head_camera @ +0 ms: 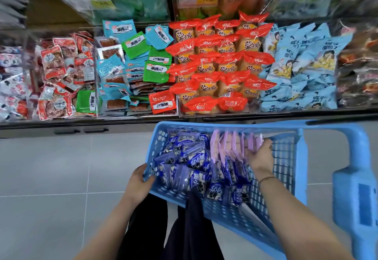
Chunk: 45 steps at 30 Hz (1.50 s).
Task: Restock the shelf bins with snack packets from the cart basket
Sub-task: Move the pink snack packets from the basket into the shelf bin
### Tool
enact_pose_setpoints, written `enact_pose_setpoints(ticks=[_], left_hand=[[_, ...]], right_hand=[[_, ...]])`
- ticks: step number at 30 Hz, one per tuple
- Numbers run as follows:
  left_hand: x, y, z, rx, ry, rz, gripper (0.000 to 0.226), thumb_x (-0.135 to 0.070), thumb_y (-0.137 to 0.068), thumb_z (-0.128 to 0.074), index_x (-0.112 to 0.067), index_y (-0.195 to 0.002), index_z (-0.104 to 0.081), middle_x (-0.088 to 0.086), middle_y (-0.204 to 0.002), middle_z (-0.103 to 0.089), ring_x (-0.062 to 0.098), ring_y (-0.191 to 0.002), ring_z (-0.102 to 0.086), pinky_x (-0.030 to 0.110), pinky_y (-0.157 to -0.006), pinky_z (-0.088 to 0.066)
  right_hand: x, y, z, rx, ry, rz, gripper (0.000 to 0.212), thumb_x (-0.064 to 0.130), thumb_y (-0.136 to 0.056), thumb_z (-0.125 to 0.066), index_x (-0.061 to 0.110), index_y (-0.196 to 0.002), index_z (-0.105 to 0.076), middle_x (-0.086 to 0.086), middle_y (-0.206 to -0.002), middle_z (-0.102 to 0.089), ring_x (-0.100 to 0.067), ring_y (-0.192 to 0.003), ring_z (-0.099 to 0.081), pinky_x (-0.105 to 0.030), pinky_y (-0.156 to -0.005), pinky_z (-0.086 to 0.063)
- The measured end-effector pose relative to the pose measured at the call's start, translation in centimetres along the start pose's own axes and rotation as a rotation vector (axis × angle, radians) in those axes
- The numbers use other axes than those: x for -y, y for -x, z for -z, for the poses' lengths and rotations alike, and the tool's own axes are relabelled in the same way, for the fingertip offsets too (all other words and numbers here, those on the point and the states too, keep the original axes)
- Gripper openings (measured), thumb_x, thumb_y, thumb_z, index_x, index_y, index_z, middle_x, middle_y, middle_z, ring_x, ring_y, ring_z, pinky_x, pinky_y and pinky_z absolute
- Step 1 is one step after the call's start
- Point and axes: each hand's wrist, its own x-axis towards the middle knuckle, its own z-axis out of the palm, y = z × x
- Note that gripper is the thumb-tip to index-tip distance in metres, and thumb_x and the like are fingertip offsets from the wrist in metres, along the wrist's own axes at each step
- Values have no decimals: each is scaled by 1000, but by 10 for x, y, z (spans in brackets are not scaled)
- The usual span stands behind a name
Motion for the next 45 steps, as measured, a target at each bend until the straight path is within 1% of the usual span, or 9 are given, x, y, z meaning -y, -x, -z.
enact_pose_setpoints(ticks=[5, 10, 16, 23, 26, 30, 35, 40, 45], left_hand=[[-35, 17, -10, -154, -98, -188, 44, -18, -89, -60, 0, -128, -54, 17, -122, -59, 32, -111, -56, 32, -95, -37], [-102, 41, -44, 427, 463, 115, 48, -48, -95, -46, -11, -124, -54, 7, -114, -59, 20, -100, -59, 35, -82, -52], [-141, 54, -25, 749, 1063, 224, 52, -56, -80, -55, -11, -102, -65, 14, -104, -64, 28, -94, -58, 42, -98, -38], [-140, 62, -10, 716, 1221, 25, 55, -48, -90, -44, -6, -120, -60, 21, -113, -64, 31, -98, -63, 41, -83, -50], [-140, 70, -14, 606, 1111, -32, 61, -57, -89, -38, -13, -126, -58, 16, -120, -66, 29, -111, -63, 43, -90, -51], [-137, 76, -17, 516, 974, -90, 41, -48, -95, -43, -19, -121, -57, 7, -111, -72, 24, -100, -69, 40, -74, -59], [-139, 78, -21, 475, 985, -93, 41, -39, -100, -41, -15, -133, -48, 17, -121, -65, 38, -111, -62, 54, -99, -45], [-140, 76, -27, 456, 962, -82, 46, -44, -99, -38, -14, -134, -45, 15, -123, -64, 36, -110, -63, 56, -101, -43], [-134, 77, -38, 495, 857, -86, 67, -35, -68, -77, -17, -124, -45, 3, -107, -73, 24, -99, -70, 38, -80, -57]], right_hand=[[-2, 55, 23, -71, -83, 259, 46, 2, -86, -56, 15, -125, -35, -10, -113, -59, -30, -87, -62, -31, -65, -44], [28, 121, 42, 93, -126, 609, 47, 13, -89, -55, 44, -121, -39, 9, -126, -55, -15, -107, -59, -31, -83, -53], [50, 157, 43, 128, 137, 1112, 53, 25, -72, -69, 26, -121, -49, 9, -131, -53, -11, -133, -39, -49, -112, -27], [71, 178, 49, 302, -420, 835, 21, 27, -87, -60, 31, -107, -61, 15, -144, -36, -3, -139, -26, -20, -114, -23], [82, 178, 47, 175, -586, 610, 49, 10, -77, -74, 34, -111, -49, 8, -145, -29, 3, -136, -26, -20, -112, -27], [84, 174, 51, 365, -744, 275, 89, 28, -71, -80, 37, -141, -26, 20, -144, -26, 25, -117, -37, -25, -103, -35], [73, 162, 56, 459, -1003, 16, 61, 37, -76, -70, 30, -133, -48, 7, -126, -62, -15, -114, -60, -43, -102, -43], [66, 152, 60, 477, -900, 26, 43, 29, -84, -67, 28, -125, -55, 5, -121, -65, -17, -113, -61, -48, -105, -41], [71, 158, 36, 645, -649, 83, 46, 42, -89, -57, 38, -133, -43, 21, -136, -41, -4, -123, -47, -38, -105, -41]])
